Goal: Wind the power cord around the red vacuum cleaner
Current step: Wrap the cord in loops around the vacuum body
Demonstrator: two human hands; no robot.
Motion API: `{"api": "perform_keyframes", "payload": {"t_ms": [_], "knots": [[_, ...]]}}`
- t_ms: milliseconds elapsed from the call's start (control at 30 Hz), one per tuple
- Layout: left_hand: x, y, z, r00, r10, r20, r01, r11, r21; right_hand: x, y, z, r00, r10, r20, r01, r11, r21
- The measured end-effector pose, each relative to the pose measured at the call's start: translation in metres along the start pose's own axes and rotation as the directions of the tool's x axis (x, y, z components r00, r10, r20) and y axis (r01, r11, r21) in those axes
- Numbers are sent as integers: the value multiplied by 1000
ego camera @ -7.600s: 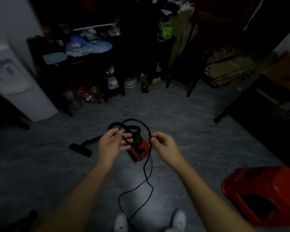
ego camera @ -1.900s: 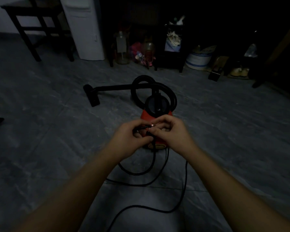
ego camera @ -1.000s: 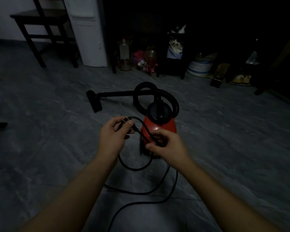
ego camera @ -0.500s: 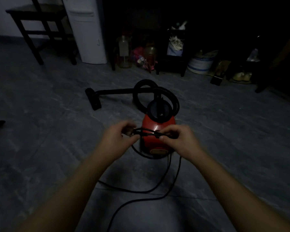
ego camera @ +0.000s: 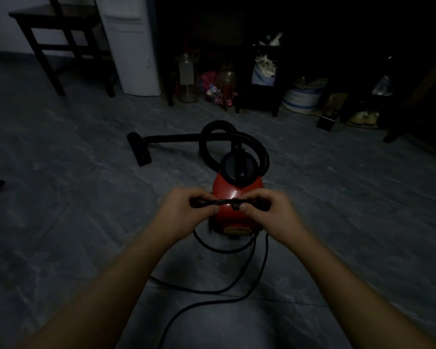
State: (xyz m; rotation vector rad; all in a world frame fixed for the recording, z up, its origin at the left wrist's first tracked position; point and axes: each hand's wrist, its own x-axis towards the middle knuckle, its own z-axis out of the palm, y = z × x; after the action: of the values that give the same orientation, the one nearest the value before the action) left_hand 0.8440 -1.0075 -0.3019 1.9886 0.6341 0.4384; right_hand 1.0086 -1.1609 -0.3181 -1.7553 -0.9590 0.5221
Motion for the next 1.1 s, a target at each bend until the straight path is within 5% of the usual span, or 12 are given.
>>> {"api": "perform_keyframes", "payload": {"t_ms": [233, 633, 1100], "knots": [[4, -1, -14, 982, -142, -128, 105, 960, -261, 4, 5, -10, 994, 26, -102, -19, 997, 70], [-5, -1, -13, 997, -42, 59, 38, 998, 58, 0, 3, 3, 999, -32, 17, 33, 995, -92], [-11, 14, -18, 982, -26, 186, -3, 988, 156, -10, -13, 19, 990, -81, 119, 86, 996, -34]]}}
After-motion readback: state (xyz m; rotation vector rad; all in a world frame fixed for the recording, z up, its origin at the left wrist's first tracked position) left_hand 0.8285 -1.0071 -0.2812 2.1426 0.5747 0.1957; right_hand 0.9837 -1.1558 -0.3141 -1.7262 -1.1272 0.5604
